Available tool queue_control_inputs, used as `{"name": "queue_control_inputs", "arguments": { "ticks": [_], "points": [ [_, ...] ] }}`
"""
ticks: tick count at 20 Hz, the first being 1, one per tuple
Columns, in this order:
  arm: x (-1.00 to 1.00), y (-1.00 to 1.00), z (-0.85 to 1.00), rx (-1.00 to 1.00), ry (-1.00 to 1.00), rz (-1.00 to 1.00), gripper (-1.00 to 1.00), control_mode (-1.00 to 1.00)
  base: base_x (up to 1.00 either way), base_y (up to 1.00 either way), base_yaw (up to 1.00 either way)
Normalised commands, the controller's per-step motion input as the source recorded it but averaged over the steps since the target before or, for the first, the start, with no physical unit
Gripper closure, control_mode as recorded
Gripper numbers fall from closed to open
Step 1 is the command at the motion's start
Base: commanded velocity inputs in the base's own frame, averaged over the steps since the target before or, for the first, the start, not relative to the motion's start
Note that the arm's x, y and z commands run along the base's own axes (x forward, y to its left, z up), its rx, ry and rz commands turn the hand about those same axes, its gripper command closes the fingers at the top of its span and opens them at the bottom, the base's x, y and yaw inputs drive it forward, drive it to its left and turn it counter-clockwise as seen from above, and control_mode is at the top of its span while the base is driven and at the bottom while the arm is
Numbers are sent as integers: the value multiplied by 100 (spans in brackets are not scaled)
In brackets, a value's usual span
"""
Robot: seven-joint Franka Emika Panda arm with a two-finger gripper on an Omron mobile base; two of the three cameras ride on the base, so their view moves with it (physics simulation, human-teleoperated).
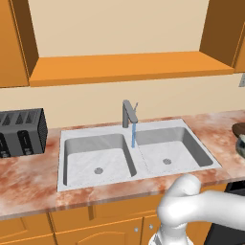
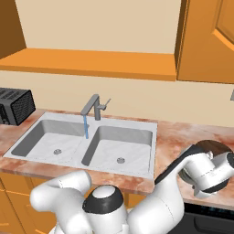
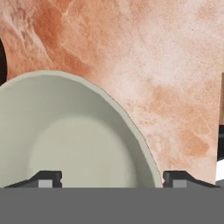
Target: Rinse each bowl for a few seconds and place them down in the sink or on the counter.
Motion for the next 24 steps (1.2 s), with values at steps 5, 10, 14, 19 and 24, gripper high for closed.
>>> {"name": "queue_control_inputs", "arguments": {
  "ticks": [5, 10, 14, 19, 24],
  "points": [
    [7, 0, -20, 0, 0, -3, 100, -100, 0, 0, 0],
    [0, 0, -16, 0, 0, 0, 100, -100, 0, 0, 0],
    [-1, 0, -1, 0, 0, 1, 100, -100, 0, 0, 0],
    [-17, 11, 32, 1, 0, 4, 100, -100, 0, 0, 0],
    [-32, 55, 55, -10, 0, 7, 100, -100, 0, 0, 0]
  ]
}}
